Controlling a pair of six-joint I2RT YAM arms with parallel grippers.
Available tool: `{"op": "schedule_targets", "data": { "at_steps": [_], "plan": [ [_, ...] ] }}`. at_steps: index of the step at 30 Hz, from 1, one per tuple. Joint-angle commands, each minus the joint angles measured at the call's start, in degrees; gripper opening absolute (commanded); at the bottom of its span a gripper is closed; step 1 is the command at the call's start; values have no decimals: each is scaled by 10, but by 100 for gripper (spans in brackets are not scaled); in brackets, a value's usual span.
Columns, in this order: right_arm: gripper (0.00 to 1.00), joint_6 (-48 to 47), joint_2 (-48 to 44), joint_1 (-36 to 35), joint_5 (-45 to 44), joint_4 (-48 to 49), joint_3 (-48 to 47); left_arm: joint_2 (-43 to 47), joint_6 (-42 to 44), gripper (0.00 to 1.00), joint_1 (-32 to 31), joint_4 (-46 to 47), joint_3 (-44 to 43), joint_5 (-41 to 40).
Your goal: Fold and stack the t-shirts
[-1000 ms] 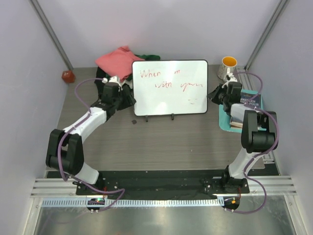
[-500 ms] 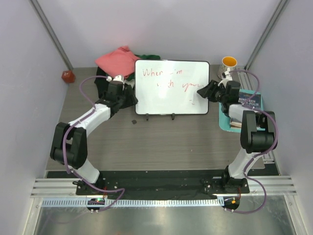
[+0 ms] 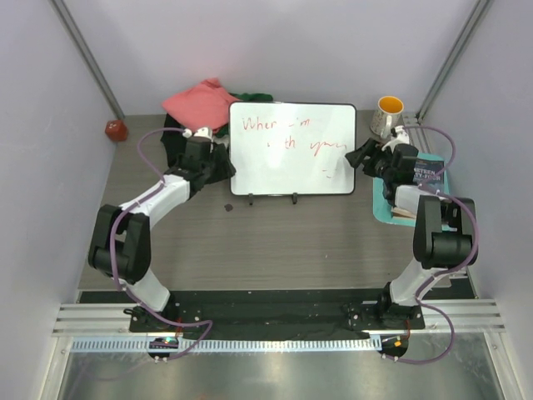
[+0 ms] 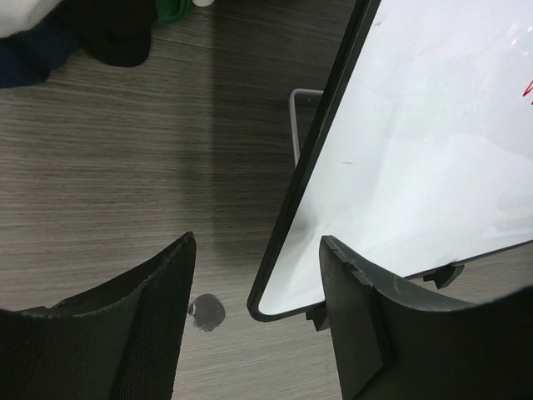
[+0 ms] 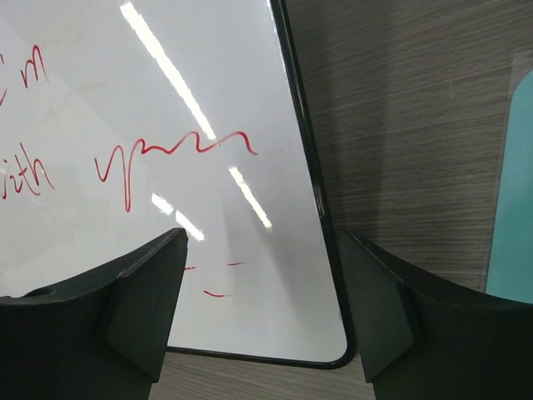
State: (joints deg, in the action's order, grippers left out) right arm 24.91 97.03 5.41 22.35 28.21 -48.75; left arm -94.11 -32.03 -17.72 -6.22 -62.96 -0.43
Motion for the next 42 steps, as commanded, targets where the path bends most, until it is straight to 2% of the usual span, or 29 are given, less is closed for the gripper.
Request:
{"op": "schedule_targets", "data": {
  "at_steps": [1, 7, 14, 18, 24, 25, 26, 28, 29, 31, 32, 42],
  "plan": [
    [80, -12, 11, 8, 1, 39, -27, -13, 17, 63, 1, 10, -26, -5],
    [81, 13, 103, 18, 38, 63, -92, -34, 21, 63, 1, 8, -44, -4],
    [79, 23, 147, 21, 105, 83, -134, -71, 27, 63, 1, -6, -76, -4],
    [70, 52, 151, 29, 140, 128, -125, -91, 26, 62, 1, -18, -88, -15],
    [64, 98, 165, 31, 185, 188, -122, -116, 27, 62, 1, -54, -118, -25],
    [61, 114, 169, 31, 193, 195, -123, -112, 27, 62, 1, -53, -116, -26],
    [52, 123, 172, 31, 198, 202, -127, -111, 28, 62, 1, -54, -115, -29],
    [43, 145, 185, 31, 214, 221, -132, -113, 30, 62, 1, -58, -119, -34],
    [31, 149, 187, 31, 219, 226, -138, -114, 31, 62, 1, -64, -122, -40],
    [17, 160, 191, 31, 227, 238, -142, -119, 31, 62, 0, -80, -130, -48],
    [1, 167, 190, 31, 229, 245, -142, -119, 30, 62, 0, -81, -131, -50],
    [2, 217, 198, 30, 271, 291, -150, -122, 24, 62, 2, -61, -125, -21]
  ]
}}
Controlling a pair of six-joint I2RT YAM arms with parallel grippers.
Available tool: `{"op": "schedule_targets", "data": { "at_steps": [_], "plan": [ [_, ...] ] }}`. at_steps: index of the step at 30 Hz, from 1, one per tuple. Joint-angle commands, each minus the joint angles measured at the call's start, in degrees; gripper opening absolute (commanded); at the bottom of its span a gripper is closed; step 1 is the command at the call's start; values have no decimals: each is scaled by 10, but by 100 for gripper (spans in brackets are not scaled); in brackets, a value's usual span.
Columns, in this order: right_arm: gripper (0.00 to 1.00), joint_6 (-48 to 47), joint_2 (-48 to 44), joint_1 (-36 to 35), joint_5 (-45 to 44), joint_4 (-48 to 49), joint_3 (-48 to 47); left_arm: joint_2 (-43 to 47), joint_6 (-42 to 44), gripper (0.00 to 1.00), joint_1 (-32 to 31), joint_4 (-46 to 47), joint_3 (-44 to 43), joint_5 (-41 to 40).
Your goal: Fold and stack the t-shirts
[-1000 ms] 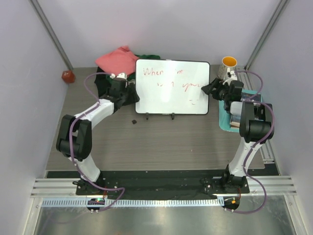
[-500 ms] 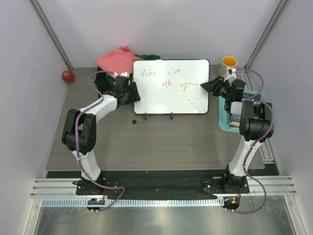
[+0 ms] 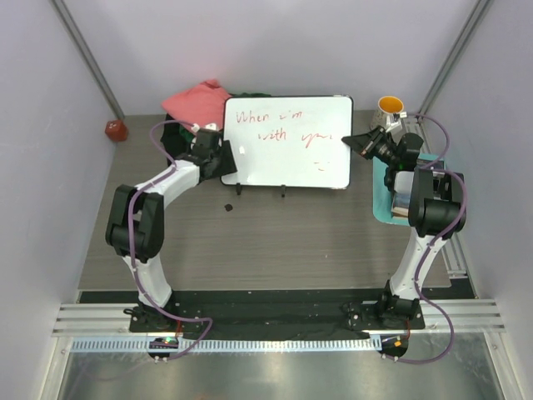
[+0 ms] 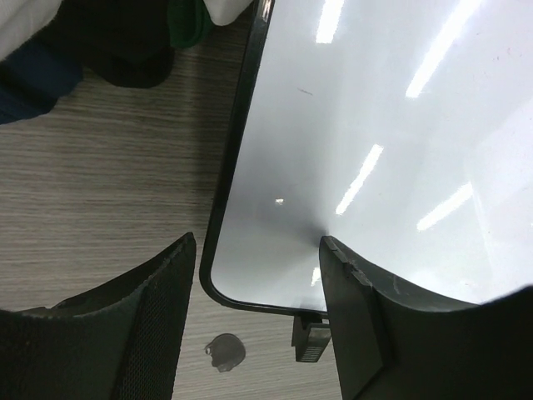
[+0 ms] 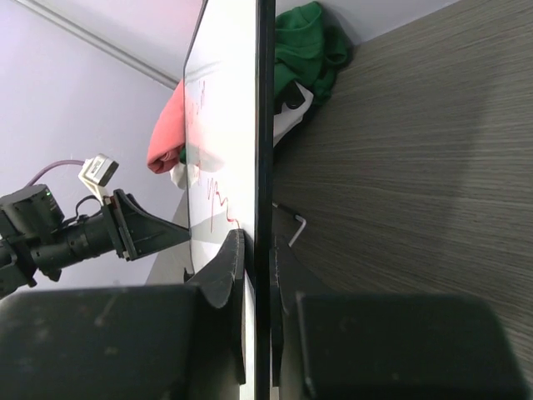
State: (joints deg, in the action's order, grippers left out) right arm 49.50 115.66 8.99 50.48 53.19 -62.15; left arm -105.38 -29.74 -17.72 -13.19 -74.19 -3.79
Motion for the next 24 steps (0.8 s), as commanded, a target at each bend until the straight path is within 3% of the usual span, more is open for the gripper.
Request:
{"op": "schedule_targets", "data": {
  "at_steps": [1, 4, 6, 19, 24],
  "plan": [
    [9, -20, 16, -6, -4, 52, -14, -10, 1, 62, 2, 11, -12, 12],
    [20, 25, 40, -7, 20, 105, -17, -13, 4, 62, 1, 10, -15, 13],
    [22, 47, 56, -9, 37, 132, -24, -12, 6, 62, 1, 10, -16, 12],
    [45, 55, 97, -34, 91, 87, -125, -15, 13, 62, 3, 4, -29, 14],
    [42, 46, 106, -36, 95, 67, -132, -11, 18, 62, 3, -1, -30, 9]
  ]
}}
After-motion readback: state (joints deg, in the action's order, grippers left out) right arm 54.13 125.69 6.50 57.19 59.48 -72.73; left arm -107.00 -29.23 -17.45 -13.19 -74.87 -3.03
